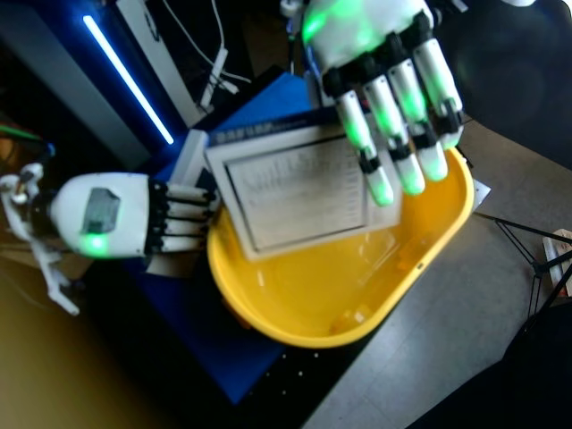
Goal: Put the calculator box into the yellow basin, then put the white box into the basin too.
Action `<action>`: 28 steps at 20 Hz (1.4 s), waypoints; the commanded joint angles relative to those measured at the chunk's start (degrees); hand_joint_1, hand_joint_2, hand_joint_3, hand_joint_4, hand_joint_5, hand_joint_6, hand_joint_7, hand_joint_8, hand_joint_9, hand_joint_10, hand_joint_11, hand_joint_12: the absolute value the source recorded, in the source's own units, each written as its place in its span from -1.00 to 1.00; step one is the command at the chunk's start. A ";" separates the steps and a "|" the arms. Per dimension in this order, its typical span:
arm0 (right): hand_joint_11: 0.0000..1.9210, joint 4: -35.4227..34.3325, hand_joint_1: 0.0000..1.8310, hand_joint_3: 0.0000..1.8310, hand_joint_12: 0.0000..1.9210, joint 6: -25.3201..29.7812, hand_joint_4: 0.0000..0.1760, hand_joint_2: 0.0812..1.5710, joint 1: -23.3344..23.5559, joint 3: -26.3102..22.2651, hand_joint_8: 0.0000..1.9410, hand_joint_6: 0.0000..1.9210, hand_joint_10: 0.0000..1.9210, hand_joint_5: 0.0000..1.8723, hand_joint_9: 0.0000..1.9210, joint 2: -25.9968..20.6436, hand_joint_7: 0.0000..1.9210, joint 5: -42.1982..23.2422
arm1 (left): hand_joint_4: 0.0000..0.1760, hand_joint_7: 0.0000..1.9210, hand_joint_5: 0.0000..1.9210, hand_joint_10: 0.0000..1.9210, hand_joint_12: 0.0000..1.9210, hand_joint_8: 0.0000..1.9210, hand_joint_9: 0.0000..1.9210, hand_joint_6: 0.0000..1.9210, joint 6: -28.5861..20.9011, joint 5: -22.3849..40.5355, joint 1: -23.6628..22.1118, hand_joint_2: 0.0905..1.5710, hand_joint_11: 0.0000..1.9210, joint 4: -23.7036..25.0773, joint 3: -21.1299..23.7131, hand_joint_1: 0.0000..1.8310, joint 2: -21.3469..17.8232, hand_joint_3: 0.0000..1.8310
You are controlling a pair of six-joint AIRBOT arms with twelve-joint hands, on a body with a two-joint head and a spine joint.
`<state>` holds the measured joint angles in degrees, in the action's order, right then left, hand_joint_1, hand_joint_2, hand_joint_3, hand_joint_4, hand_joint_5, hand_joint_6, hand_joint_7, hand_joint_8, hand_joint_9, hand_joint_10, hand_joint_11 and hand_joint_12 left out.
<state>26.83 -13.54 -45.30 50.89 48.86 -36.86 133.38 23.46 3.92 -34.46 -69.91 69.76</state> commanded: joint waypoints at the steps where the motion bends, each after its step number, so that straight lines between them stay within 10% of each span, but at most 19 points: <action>1: -0.40 -1.81 0.61 -1.00 0.87 0.27 -1.00 0.52 0.53 -0.10 0.18 0.43 0.46 -0.26 -0.24 -0.81 -0.22 -6.96 | -0.29 -0.80 -0.68 -1.00 0.32 -1.00 -0.73 -1.00 0.33 6.75 -0.58 0.17 -0.89 1.67 0.15 -0.25 -1.00 -1.00; 7: -0.38 -1.34 0.61 -1.00 0.85 0.26 -1.00 0.52 2.25 -0.61 0.18 0.49 0.40 -0.30 -0.21 -2.39 -0.24 -8.37 | -0.25 -0.79 -0.67 -1.00 0.45 -1.00 -0.73 -1.00 0.31 6.93 -0.59 0.16 -0.96 0.34 -0.31 -0.29 -2.22 -1.00; 12: -0.30 0.23 0.61 -1.00 0.83 0.26 -1.00 0.53 5.50 -1.67 0.30 0.41 0.47 -0.33 -0.22 -4.48 -0.32 -9.86 | -0.93 -0.77 -0.59 -0.97 0.50 -0.99 -0.69 -0.98 0.30 8.59 -0.66 0.22 -0.96 0.30 1.05 -0.25 -5.17 -0.99; 15: -0.09 2.78 0.52 -1.00 0.67 0.27 -1.00 0.45 8.37 -3.99 0.15 0.20 0.44 -0.12 -0.07 -6.73 -0.15 -9.86 | -1.00 -0.66 -0.53 -0.94 0.61 -0.98 -0.61 -0.96 0.30 8.33 -0.71 0.23 -0.98 -2.19 0.66 -0.25 -7.09 -1.00; 19: -0.06 4.40 0.49 -1.00 0.66 0.81 -1.00 0.47 10.51 -5.26 0.16 0.26 0.49 -0.15 -0.08 -8.23 -0.16 -10.45 | -1.00 -0.46 -0.31 -0.08 0.75 -0.98 -0.79 -0.94 0.31 7.73 0.77 0.25 -0.91 -6.37 -0.63 -0.24 -9.01 -1.00; 23: -0.06 5.61 0.49 -1.00 0.66 0.80 -1.00 0.47 13.15 -4.48 0.15 0.27 0.48 -0.17 -0.07 -8.23 -0.14 -10.48 | -1.00 -0.40 -0.33 0.01 0.77 -0.98 -0.76 -0.98 0.29 8.09 1.40 0.21 -0.84 -8.18 -0.63 -0.24 -10.05 -1.00; 24: -0.06 6.00 0.49 -1.00 0.66 0.80 -1.00 0.47 13.87 -3.76 0.24 0.23 0.46 -0.15 -0.07 -8.23 -0.17 -10.52 | -1.00 -0.43 -0.35 0.31 0.88 -0.63 -0.77 -0.99 0.29 8.19 1.58 0.18 -0.80 -8.53 -0.85 -0.18 -10.04 -1.00; 27: -0.06 7.61 0.49 -1.00 0.66 0.80 -1.00 0.47 16.65 -3.11 0.22 0.23 0.46 -0.15 -0.07 -8.16 -0.17 -11.08 | -1.00 -0.70 -0.29 0.40 0.94 -0.18 -0.85 -0.92 0.29 8.10 2.11 0.17 -0.79 -9.49 -1.42 -0.21 -9.92 -1.00; 28: -0.06 7.93 0.49 -1.00 0.66 0.79 -1.00 0.47 17.50 -3.01 0.17 0.26 0.48 -0.15 -0.08 -8.16 -0.16 -11.15 | -1.00 -0.67 -0.29 0.14 0.83 -0.45 -0.85 -0.89 0.29 7.94 2.31 0.19 -0.86 -9.89 -1.74 -0.21 -9.82 -1.00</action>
<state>36.82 -12.88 -28.25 47.90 40.71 -42.09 133.51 25.89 6.66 -46.41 -71.53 60.49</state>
